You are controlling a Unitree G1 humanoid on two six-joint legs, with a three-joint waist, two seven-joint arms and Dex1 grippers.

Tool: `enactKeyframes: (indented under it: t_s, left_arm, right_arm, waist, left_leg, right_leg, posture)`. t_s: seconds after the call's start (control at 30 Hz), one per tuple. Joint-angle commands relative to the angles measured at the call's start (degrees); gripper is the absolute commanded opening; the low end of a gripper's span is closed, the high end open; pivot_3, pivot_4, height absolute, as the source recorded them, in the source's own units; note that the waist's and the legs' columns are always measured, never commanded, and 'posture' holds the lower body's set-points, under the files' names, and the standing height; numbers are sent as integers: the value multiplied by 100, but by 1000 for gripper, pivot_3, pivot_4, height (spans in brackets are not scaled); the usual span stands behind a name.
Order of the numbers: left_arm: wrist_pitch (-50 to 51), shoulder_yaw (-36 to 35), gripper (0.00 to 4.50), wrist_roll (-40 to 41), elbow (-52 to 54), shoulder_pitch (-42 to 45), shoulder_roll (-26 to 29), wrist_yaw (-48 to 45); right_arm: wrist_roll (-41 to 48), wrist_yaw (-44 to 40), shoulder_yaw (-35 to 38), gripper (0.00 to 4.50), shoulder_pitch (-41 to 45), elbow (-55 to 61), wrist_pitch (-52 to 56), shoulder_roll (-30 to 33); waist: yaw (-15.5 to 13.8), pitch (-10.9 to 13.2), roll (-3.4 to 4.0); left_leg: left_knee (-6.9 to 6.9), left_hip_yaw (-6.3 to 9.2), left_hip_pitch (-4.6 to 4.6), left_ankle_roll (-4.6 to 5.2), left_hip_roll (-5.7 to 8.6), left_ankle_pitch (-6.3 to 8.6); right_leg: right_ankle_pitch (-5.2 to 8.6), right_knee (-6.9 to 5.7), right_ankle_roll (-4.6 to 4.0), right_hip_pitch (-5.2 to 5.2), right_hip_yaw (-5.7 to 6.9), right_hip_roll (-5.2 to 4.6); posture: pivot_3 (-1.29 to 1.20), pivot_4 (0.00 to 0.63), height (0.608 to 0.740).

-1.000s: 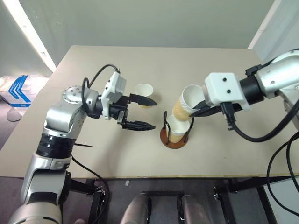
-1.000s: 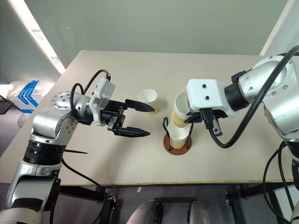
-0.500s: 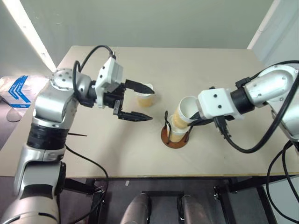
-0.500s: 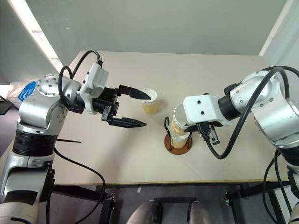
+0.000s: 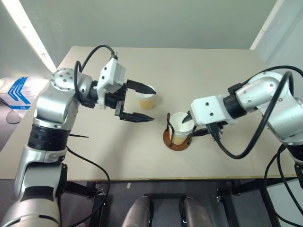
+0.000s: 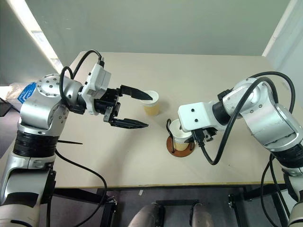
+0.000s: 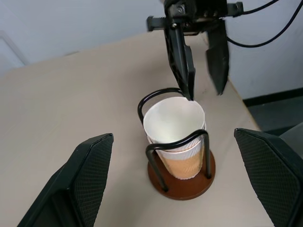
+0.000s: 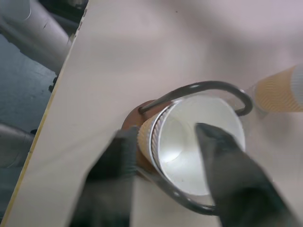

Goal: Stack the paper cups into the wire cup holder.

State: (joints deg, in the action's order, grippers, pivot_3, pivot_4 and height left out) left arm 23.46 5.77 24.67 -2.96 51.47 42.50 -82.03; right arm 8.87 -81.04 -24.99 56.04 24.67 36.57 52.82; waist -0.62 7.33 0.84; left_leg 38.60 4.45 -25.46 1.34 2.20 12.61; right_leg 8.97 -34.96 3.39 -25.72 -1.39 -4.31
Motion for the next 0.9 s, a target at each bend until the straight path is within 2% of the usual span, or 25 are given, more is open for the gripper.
enactKeyframes:
  t_s: [0.03, 0.13, 0.33, 0.43, 0.6, 0.8, 0.9]
  left_arm:
    - [-223, -32, 4500, -292, 20, 385, -102, 420]
    - [-505, 48, 4500, -638, 62, 503, -106, 607]
    - [-1052, 408, 4500, -1460, 3, 762, -20, 857]
    - [-1226, 792, 4500, -2177, -111, 853, 18, 1102]
    - [-2017, 1467, 4500, -3372, -551, 893, -11, 1486]
    - [-2715, 1954, 4500, -4502, -1810, 1368, -341, 2265]
    - [-3011, 2069, 4500, -4784, -2283, 1573, -484, 2483]
  right_arm:
    - [166, 351, 555, 3402, 130, 19, 368, -107]
    - [466, 716, 1083, 4411, 117, -46, 932, -216]
    - [1615, 1246, 2591, 4411, -253, 175, 2411, -309]
    - [2014, 1419, 3138, 4411, -562, 280, 2719, -202]
    - [2164, 1695, 3526, 4411, -1261, 482, 2635, 202]
    - [2653, 1910, 3718, 4411, -1528, 710, 2849, 453]
    - [2870, 2004, 3780, 4411, -1634, 802, 2912, 564]
  waist:
    - [-3, 1, -1]
    - [2, 1, -1]
    - [-9, 1, -2]
    - [-17, 1, -2]
    - [-18, 1, -2]
    - [-20, 2, -2]
    - [-23, 2, -2]
  left_leg:
    - [1, 0, -1, 0, 0, 0]
    - [4, -3, -2, 0, 2, -1]
    - [1, -1, -3, -6, 2, 2]
    - [0, -1, -3, -9, 4, 4]
    - [-1, 0, -1, -13, 3, 6]
    - [-2, -3, -2, -15, 4, 6]
    - [-2, -4, -4, -14, 6, 6]
  right_leg:
    - [0, 1, 0, 0, 0, 0]
    - [-1, 3, -1, -1, -1, -1]
    - [-1, 4, 1, 0, -1, 0]
    - [1, 6, 3, 1, -2, 0]
    - [2, 6, 5, -2, -3, 0]
    - [-2, 3, 12, -8, -8, 0]
    - [-1, 7, 13, -8, -9, 0]
  posture:
    - [0, 150, 740]
    - [0, 150, 740]
    - [0, 150, 740]
    - [0, 150, 740]
    - [0, 150, 740]
    - [0, 150, 740]
    - [0, 150, 740]
